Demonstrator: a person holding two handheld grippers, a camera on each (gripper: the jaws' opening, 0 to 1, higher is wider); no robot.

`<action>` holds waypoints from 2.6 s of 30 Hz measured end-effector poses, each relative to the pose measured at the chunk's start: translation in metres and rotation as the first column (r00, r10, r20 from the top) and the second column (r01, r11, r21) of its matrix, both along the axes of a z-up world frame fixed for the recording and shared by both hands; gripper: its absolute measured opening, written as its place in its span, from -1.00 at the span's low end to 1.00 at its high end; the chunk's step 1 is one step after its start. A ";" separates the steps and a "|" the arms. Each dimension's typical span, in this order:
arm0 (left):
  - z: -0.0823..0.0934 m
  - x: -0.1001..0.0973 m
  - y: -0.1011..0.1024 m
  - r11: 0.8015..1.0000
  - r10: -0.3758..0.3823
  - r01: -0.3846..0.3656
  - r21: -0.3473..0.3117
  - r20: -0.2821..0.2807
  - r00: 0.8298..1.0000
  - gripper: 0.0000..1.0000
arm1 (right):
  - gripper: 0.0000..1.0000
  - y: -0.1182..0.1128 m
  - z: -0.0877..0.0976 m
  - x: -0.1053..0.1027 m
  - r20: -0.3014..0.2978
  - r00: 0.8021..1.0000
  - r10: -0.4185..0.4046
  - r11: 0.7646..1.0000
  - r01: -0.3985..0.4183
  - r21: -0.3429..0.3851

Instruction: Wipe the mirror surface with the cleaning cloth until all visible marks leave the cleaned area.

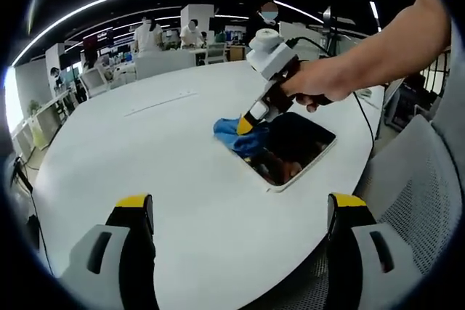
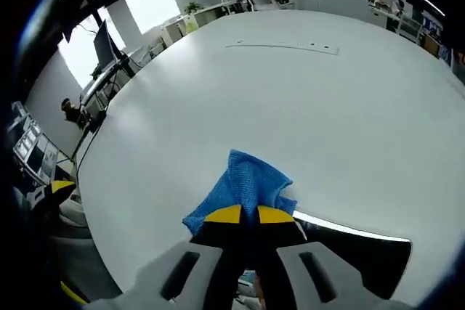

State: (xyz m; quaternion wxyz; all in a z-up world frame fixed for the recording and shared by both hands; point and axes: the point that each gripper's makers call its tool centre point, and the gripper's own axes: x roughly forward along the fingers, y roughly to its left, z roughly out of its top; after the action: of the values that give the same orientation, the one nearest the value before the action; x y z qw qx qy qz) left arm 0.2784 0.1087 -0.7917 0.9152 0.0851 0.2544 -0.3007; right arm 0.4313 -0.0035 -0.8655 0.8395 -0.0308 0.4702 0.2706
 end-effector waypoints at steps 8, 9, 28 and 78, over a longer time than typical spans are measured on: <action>-0.002 0.001 0.002 1.000 -0.007 0.006 0.025 0.017 1.000 0.98 | -1.00 0.002 -0.001 -0.017 -0.025 1.000 0.001 1.000 -0.001 0.012; -0.003 0.001 0.002 1.000 -0.005 0.004 0.029 0.015 1.000 0.98 | -1.00 0.002 -0.001 -0.019 -0.026 1.000 0.004 1.000 -0.004 0.012; 0.003 -0.002 0.001 1.000 -0.017 0.018 -0.001 0.033 0.999 0.98 | -1.00 0.009 0.000 -0.050 -0.057 0.998 0.029 0.999 -0.028 0.022; 0.001 -0.004 -0.004 0.999 -0.042 0.042 -0.017 0.016 0.999 0.98 | -1.00 -0.096 0.000 -0.051 -0.045 0.999 -0.029 0.999 0.030 0.022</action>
State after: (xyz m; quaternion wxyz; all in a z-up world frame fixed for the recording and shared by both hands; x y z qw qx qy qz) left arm 0.2742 0.1042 -0.7906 0.9114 0.0846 0.2427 -0.3214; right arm 0.3806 -0.0990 -0.8653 0.8330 -0.0084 0.4861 0.2640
